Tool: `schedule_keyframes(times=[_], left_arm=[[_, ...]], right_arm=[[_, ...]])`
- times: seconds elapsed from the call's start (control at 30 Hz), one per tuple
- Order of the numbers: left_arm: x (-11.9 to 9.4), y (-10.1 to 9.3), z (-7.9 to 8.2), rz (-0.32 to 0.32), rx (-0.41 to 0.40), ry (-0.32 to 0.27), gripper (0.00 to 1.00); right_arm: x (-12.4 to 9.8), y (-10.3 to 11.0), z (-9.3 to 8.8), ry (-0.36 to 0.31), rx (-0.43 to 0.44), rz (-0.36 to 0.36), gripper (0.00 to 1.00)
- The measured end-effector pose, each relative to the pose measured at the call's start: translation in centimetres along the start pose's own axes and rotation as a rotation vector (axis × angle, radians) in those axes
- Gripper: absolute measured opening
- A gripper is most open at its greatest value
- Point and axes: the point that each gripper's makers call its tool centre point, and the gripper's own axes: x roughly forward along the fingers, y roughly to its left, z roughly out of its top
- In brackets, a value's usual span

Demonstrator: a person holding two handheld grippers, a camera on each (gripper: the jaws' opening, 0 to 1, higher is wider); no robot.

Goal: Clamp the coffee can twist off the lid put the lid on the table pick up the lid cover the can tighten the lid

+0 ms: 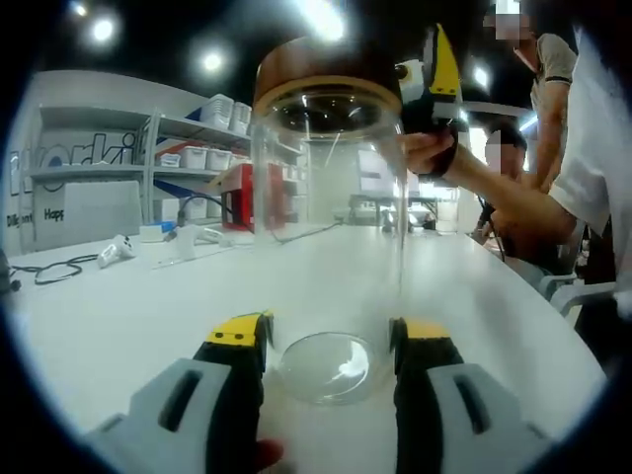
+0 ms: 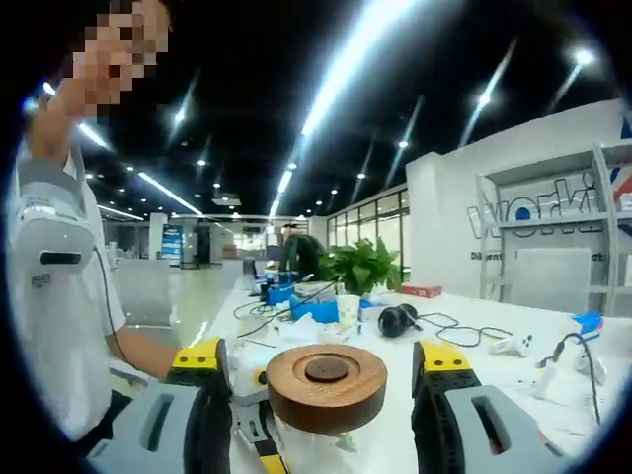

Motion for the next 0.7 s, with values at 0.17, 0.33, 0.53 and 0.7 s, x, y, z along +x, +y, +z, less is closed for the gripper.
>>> schedule_keyframes(times=[0.17,0.33,0.53,0.7], left_arm=[[0.0,0.0,0.0,-0.001,0.000,0.000,0.42],[0.0,0.0,0.0,0.000,0.000,0.000,0.42],[0.0,-0.1,0.0,-0.001,-0.001,0.000,0.42],[0.0,-0.1,0.0,0.000,-0.001,0.000,0.42]], right_arm=[[0.8,0.1,-1.6,0.063,-0.019,0.143,0.70],[1.5,0.1,-2.0,0.063,0.005,0.190,0.67],[1.9,0.0,-1.6,0.000,0.053,0.214,0.64],[2.3,0.2,-1.7,-0.007,0.060,0.217,0.60]])
